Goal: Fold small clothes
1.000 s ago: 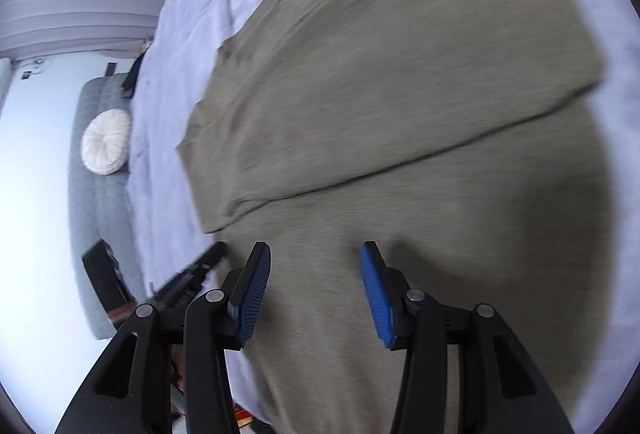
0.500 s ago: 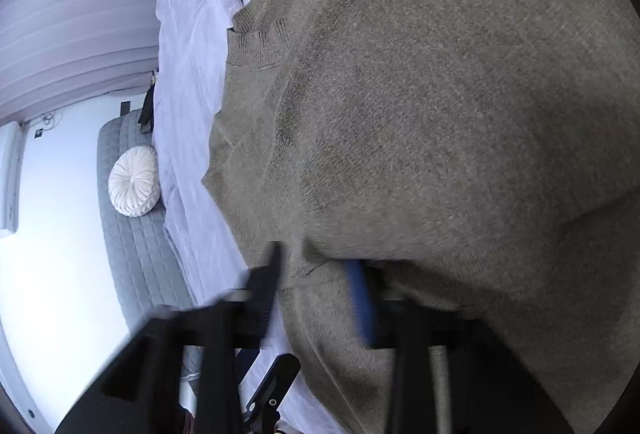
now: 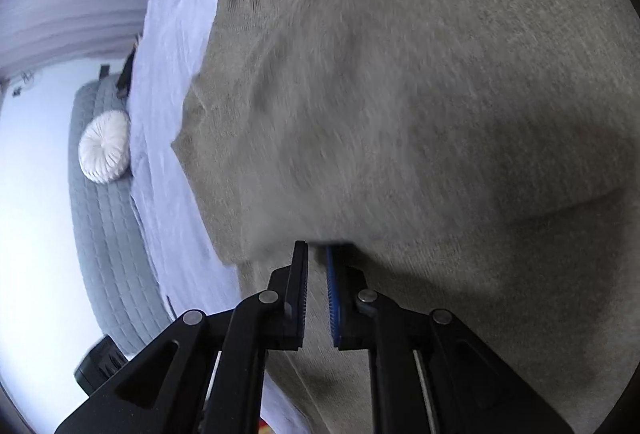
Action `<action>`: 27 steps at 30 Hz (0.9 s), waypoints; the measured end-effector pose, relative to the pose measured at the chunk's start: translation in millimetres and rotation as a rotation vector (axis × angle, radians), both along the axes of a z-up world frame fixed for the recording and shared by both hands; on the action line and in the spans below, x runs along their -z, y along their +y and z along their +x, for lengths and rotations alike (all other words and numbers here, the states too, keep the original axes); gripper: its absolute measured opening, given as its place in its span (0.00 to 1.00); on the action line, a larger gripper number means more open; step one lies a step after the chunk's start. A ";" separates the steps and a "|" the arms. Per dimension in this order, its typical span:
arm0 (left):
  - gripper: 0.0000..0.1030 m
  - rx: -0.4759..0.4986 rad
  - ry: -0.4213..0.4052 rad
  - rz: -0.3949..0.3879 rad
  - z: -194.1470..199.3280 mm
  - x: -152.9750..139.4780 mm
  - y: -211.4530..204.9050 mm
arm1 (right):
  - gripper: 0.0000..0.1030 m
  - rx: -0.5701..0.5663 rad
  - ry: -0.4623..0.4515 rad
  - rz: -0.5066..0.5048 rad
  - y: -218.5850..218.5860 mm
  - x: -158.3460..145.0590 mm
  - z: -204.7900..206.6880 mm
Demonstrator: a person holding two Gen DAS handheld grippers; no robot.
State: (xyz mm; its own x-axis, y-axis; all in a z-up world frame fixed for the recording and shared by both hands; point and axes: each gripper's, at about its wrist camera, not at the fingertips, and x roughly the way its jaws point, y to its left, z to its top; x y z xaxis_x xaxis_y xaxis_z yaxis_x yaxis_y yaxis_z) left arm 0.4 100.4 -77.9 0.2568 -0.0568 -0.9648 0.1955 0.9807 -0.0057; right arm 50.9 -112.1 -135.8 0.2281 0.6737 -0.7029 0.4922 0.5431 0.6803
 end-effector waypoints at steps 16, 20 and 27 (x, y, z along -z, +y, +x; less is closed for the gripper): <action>0.98 0.043 0.081 -0.011 -32.7 -11.9 -7.4 | 0.70 -0.088 0.009 -0.169 -55.7 -43.1 -76.4; 0.99 0.059 0.065 -0.038 -46.5 -18.3 -8.1 | 0.77 -0.072 0.015 -0.200 -74.6 -52.6 -100.7; 0.99 0.130 0.098 0.008 -69.9 -20.7 -17.2 | 0.79 -0.030 0.047 -0.232 -91.0 -61.1 -138.5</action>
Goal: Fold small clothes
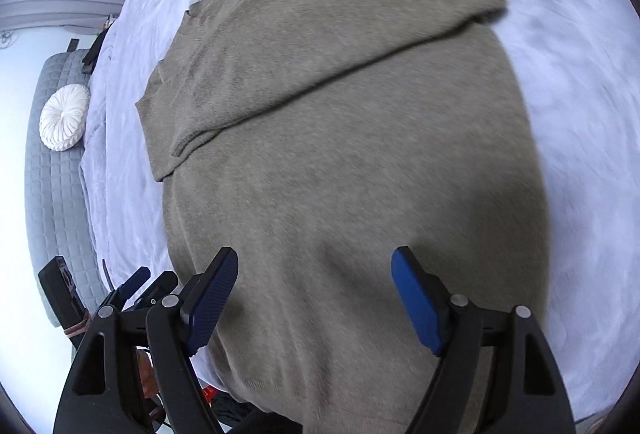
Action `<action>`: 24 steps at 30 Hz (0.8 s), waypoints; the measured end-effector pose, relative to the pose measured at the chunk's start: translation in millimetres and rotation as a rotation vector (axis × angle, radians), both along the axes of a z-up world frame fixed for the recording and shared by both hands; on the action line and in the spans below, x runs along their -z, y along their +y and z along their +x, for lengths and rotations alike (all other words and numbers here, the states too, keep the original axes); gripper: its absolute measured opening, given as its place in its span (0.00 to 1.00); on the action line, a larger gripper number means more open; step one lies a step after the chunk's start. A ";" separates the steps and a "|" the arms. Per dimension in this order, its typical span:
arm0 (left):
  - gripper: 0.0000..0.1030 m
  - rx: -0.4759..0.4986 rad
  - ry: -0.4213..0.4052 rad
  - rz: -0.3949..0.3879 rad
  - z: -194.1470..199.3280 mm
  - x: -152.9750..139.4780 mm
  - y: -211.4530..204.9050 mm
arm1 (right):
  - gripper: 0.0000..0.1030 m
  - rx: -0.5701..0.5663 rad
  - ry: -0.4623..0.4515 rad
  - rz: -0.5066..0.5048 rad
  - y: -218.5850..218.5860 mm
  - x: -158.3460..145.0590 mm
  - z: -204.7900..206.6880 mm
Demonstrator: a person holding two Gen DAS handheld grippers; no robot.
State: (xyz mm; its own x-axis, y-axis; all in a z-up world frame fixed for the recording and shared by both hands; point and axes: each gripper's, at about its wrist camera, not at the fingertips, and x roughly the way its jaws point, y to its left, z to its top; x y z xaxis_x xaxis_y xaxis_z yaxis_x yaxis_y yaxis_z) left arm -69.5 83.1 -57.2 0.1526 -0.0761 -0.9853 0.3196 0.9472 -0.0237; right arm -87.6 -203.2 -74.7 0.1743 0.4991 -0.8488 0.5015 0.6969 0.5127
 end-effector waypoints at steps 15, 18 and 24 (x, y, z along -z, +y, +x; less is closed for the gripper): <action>0.99 0.023 0.174 -0.020 -35.4 17.7 50.4 | 0.79 0.043 0.104 -0.014 -31.1 1.0 -72.7; 0.99 0.019 0.216 -0.041 -43.8 23.8 67.5 | 0.79 0.031 0.140 0.000 -35.7 8.2 -90.3; 0.99 0.083 0.387 -0.191 -70.2 37.9 81.2 | 0.79 0.042 0.189 0.029 -41.2 16.5 -129.8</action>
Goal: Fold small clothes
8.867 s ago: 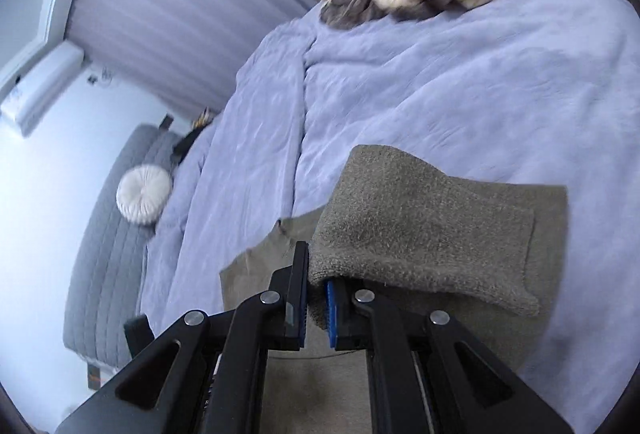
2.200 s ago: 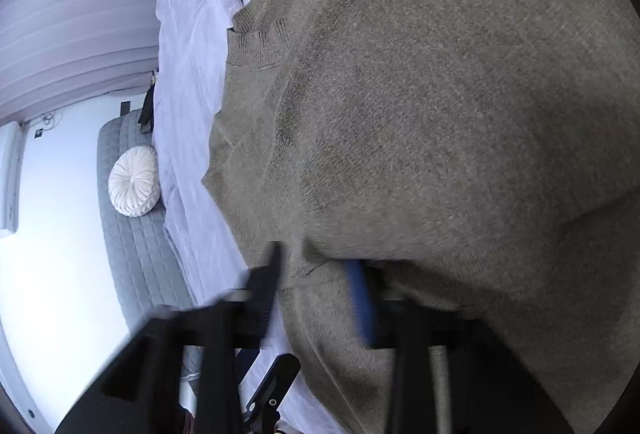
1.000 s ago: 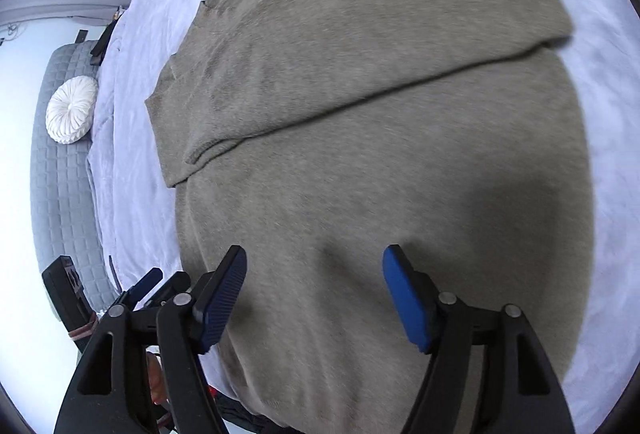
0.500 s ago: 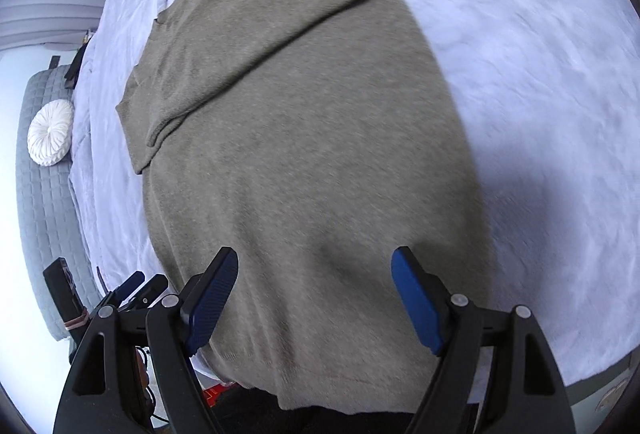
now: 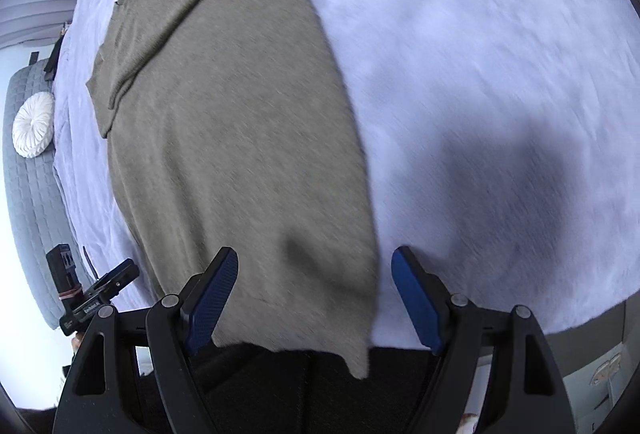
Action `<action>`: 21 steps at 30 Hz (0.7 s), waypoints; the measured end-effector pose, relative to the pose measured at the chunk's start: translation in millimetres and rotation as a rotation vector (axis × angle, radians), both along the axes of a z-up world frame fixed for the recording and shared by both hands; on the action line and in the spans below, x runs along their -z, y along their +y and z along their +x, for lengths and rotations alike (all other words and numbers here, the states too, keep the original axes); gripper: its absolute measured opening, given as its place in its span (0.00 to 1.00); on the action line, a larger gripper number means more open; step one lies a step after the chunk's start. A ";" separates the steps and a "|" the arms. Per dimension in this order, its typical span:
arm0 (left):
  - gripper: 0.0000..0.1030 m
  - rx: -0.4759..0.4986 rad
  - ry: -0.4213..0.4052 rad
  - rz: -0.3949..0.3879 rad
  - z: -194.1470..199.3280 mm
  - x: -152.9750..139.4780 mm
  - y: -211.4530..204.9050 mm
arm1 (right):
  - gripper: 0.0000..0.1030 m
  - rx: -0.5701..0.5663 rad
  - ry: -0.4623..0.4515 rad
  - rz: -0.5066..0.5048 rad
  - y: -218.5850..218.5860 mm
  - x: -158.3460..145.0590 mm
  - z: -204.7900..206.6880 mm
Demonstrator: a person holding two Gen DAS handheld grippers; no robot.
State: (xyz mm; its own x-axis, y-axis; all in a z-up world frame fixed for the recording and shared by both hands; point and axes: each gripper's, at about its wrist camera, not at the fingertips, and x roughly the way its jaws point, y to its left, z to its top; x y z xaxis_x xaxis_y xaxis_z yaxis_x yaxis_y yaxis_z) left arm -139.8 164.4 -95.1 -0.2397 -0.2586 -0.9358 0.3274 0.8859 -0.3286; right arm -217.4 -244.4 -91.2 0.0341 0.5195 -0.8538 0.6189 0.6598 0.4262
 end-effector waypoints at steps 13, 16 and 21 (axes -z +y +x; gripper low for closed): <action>0.96 0.128 0.118 -0.085 -24.6 5.7 -34.6 | 0.82 -0.036 -0.036 0.273 40.8 23.8 -15.1; 0.45 0.129 0.091 -0.075 -24.9 -0.9 -32.7 | 0.82 -0.057 -0.051 0.273 48.2 21.0 -10.9; 0.15 0.072 0.073 -0.160 -14.1 -11.4 -11.9 | 0.13 0.008 -0.079 0.271 42.0 15.4 -9.6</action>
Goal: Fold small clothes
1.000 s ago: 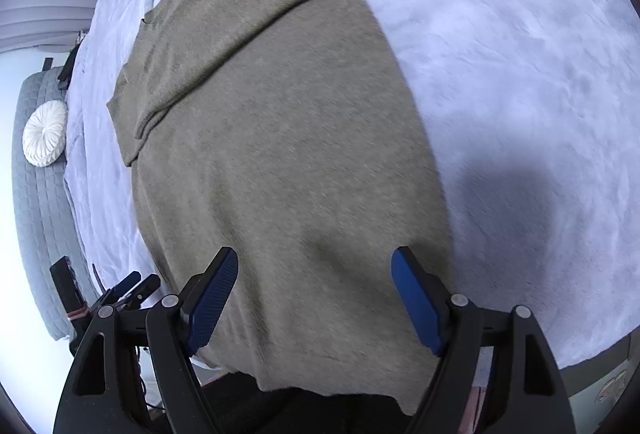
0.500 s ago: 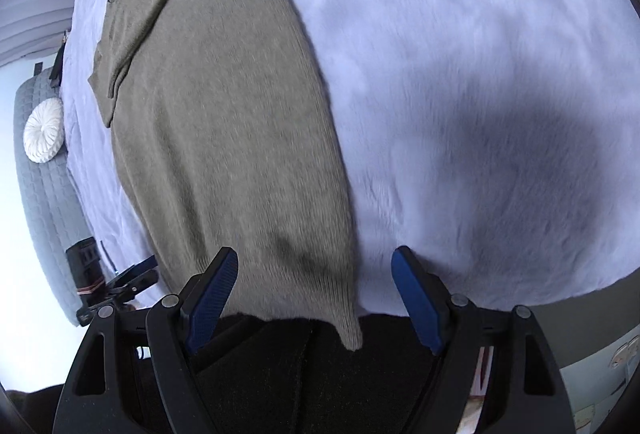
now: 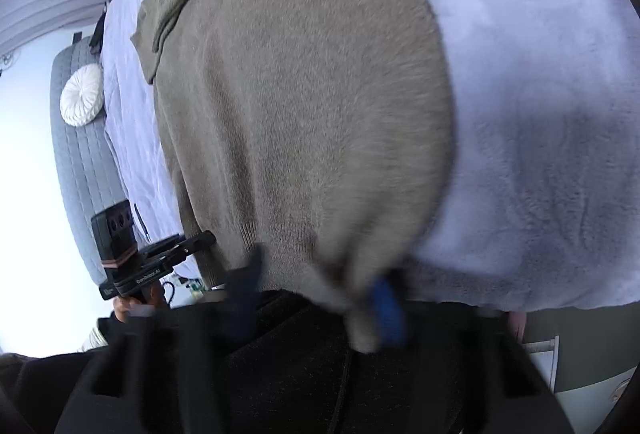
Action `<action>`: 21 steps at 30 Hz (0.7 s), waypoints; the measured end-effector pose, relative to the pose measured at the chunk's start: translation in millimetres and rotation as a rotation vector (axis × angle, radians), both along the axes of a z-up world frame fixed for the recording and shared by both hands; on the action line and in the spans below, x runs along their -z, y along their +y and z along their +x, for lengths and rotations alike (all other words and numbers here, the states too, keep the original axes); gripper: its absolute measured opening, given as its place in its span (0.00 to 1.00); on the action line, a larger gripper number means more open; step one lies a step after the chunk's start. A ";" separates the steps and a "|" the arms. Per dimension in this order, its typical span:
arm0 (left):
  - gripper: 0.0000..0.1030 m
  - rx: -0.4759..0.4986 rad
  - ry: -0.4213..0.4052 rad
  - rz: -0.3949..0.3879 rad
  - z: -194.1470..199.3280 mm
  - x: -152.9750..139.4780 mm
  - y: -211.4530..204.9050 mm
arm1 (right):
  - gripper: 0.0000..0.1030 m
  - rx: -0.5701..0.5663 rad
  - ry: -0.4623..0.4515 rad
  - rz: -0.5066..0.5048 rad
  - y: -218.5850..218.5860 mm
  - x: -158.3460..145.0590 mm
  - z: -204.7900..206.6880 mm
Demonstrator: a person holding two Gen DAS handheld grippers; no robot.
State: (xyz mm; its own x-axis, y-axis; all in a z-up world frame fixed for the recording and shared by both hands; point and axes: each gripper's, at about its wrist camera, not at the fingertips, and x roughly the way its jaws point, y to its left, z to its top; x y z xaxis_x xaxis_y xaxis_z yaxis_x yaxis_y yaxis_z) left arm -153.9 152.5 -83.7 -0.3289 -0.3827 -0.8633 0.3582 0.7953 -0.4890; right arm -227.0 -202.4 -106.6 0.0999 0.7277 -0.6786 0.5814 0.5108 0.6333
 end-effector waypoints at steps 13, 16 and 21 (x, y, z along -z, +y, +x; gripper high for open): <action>0.13 -0.236 -0.214 -0.262 113.3 -103.4 38.1 | 0.11 0.273 -0.377 0.220 -42.6 -70.5 81.0; 0.13 -0.271 -0.275 -0.294 151.8 -115.5 30.6 | 0.09 0.314 -0.471 0.219 -63.2 -85.5 123.9; 0.13 -0.296 -0.380 -0.254 225.1 -95.9 -19.3 | 0.09 0.343 -0.524 0.183 -94.8 -78.7 204.5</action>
State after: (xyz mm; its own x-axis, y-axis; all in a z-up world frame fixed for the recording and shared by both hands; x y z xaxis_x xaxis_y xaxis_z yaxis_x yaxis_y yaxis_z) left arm 71.2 133.2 12.2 0.1413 -0.6235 -0.7689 0.3259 0.7627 -0.5586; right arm -22.5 -297.2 -27.9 0.6309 0.6948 -0.3454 0.2830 0.2085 0.9362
